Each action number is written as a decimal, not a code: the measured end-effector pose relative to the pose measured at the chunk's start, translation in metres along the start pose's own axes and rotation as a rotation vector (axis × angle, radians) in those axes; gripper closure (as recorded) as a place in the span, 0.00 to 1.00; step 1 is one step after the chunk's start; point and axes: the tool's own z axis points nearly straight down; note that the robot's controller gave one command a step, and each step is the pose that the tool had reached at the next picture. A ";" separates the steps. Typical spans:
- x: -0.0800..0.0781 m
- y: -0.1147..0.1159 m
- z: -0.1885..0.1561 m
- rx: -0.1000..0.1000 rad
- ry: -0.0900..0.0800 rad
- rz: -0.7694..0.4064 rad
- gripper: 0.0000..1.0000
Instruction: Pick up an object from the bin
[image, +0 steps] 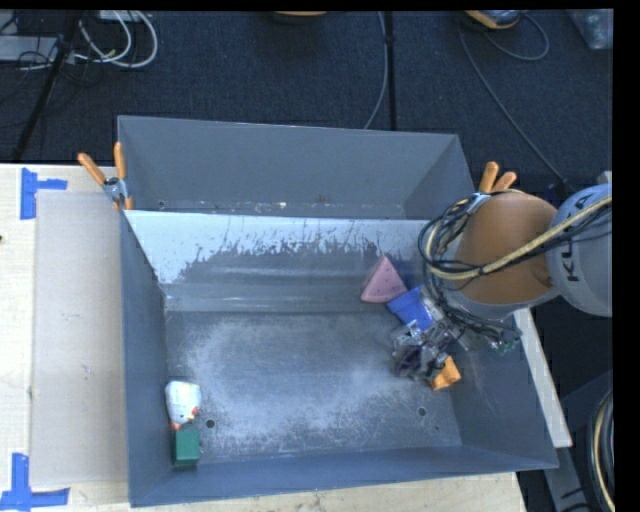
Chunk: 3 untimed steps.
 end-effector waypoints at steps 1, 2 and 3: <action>0.000 0.000 0.000 0.000 0.000 0.000 1.00; 0.002 -0.001 -0.043 -0.007 0.006 -0.043 1.00; -0.009 -0.033 -0.107 -0.002 0.000 -0.135 1.00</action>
Offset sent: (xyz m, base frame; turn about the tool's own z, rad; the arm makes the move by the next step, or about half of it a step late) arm 0.0039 -0.0084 0.1429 -0.1243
